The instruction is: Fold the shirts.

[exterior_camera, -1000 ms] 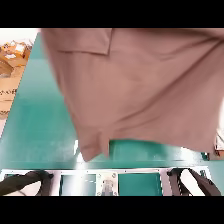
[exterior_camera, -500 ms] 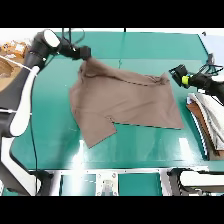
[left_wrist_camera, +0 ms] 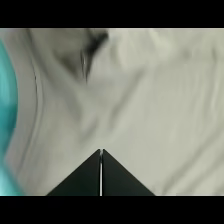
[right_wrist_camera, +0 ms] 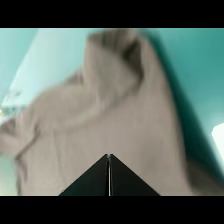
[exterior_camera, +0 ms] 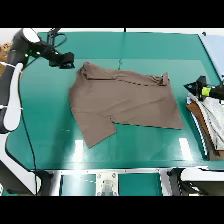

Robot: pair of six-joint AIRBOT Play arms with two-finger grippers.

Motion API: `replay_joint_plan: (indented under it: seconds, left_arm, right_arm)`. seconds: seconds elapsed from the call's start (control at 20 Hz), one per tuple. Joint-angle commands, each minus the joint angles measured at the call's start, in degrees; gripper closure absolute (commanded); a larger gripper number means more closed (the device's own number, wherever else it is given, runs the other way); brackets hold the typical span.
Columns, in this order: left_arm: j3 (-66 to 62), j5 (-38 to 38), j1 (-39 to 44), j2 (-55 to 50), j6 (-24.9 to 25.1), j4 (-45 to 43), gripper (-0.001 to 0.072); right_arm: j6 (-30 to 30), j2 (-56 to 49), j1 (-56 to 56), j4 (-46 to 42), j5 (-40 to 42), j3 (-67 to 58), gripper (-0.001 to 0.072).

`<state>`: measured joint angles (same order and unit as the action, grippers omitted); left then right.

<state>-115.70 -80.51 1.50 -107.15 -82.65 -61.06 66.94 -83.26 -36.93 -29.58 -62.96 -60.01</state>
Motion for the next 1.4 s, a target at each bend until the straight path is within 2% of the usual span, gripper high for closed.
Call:
replay_joint_plan:
  seconds: [0.0,0.1,0.2,0.3,0.4,0.45,0.5,0.55,0.6,0.7,0.85,0.95,1.1,1.15,1.2,1.25,1.35]
  left_arm:
    - [3.5,-11.3,-2.3,3.8,0.6,-0.6,0.0681]
    - [12.3,-10.7,-2.9,9.7,1.3,-0.5,0.0681]
    - [26.4,-6.4,-4.5,17.9,2.5,-0.3,0.0681]
    - [43.1,-1.3,-8.3,26.2,4.2,0.3,0.0681]
    - [54.6,2.9,-13.7,30.0,5.6,2.9,0.068]
    - [58.1,5.1,-16.1,30.3,5.6,5.4,0.0678]
    - [60.9,8.1,-17.7,30.2,5.7,8.3,0.0629]
    - [63.2,11.5,-18.6,30.2,7.0,11.3,0.0313]
    - [65.0,15.0,-18.4,30.0,8.4,13.7,0.0235]
    - [67.1,19.4,-16.1,28.5,9.7,16.5,0.0235]
    - [67.4,21.6,-10.2,22.7,9.7,18.3,0.0235]
    - [67.4,24.6,-7.1,19.8,11.7,22.5,0.0235]
    - [67.4,24.3,-4.7,18.8,12.7,24.0,0.0237]
    - [67.4,23.9,-4.7,18.8,12.7,24.0,0.0376]
    - [67.1,24.2,-5.0,18.8,13.6,23.8,0.0618]
    - [66.6,24.7,-5.3,18.8,14.3,23.6,0.0671]
    - [65.3,24.0,-6.1,18.8,14.4,23.3,0.068]
  right_arm:
    - [2.5,8.0,-2.2,-4.2,-4.2,9.4,0.07]
    - [6.8,15.0,-3.2,-10.8,-4.2,15.8,0.07]
    - [13.4,22.7,-4.8,-19.7,-4.3,21.3,0.07]
    - [19.8,30.6,-5.8,-26.6,-5.1,26.3,0.07]
    - [23.8,37.0,-5.8,-30.0,-5.5,30.6,0.0696]
    - [25.2,38.8,-5.8,-30.0,-5.5,32.3,0.0566]
    - [27.3,39.4,-5.8,-30.0,-5.4,33.5,0.0347]
    - [28.4,39.3,-5.8,-29.8,-5.4,34.5,0.0212]
    - [28.7,39.3,-5.8,-29.6,-4.6,35.5,0.0209]
    - [28.7,38.6,-5.8,-27.8,-1.8,37.8,0.0209]
    - [28.2,36.9,-5.7,-23.3,2.5,41.3,0.0209]
    - [26.6,34.7,-5.3,-21.2,4.9,42.5,0.0209]
    - [25.4,29.8,-4.2,-19.8,6.7,42.6,0.0209]
    - [25.4,28.1,-3.7,-18.7,7.7,42.6,0.0209]
    - [25.4,26.1,-2.8,-17.3,9.0,42.6,0.0209]
    - [25.4,24.3,-1.5,-15.9,10.6,42.6,0.0209]
    - [23.1,20.8,1.7,-12.5,14.7,42.6,0.0209]
